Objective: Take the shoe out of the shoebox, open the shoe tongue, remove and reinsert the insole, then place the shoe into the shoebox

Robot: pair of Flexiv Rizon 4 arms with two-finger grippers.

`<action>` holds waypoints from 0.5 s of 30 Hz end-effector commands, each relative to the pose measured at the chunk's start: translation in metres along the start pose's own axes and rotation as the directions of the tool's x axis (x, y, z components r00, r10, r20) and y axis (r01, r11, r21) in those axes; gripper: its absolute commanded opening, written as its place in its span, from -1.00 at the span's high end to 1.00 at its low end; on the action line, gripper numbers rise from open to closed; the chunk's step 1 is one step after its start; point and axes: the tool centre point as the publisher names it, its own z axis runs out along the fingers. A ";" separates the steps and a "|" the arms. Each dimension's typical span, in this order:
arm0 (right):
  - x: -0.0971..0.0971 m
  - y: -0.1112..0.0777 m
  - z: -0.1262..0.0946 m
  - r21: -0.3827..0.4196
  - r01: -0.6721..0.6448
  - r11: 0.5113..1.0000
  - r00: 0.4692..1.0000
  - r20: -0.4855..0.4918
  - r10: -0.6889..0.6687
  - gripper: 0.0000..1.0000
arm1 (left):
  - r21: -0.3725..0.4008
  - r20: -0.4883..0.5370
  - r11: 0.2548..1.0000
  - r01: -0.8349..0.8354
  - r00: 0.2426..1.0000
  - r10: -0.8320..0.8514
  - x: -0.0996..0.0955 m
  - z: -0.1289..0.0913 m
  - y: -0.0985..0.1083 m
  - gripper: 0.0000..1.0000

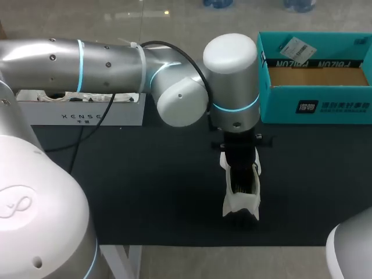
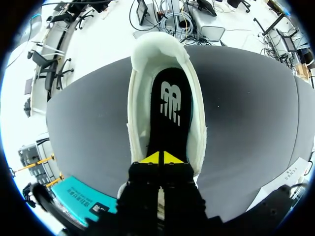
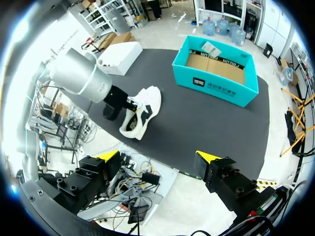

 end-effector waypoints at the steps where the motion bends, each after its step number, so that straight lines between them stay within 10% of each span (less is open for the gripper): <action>1: 0.000 0.003 -0.001 0.008 -0.001 1.000 1.000 0.000 0.001 -1.00 | -0.003 -0.002 1.000 0.003 1.000 -0.003 0.004 0.001 0.000 0.38; 10: 0.000 0.003 -0.001 0.008 -0.001 1.000 1.000 0.000 0.001 -1.00 | 0.002 -0.012 1.000 0.013 1.000 -0.013 0.012 0.003 -0.001 -0.35; 15: 0.000 0.003 -0.001 0.008 -0.001 1.000 1.000 0.000 0.001 -1.00 | 0.005 -0.006 1.000 0.011 1.000 -0.011 0.012 0.002 -0.002 -0.36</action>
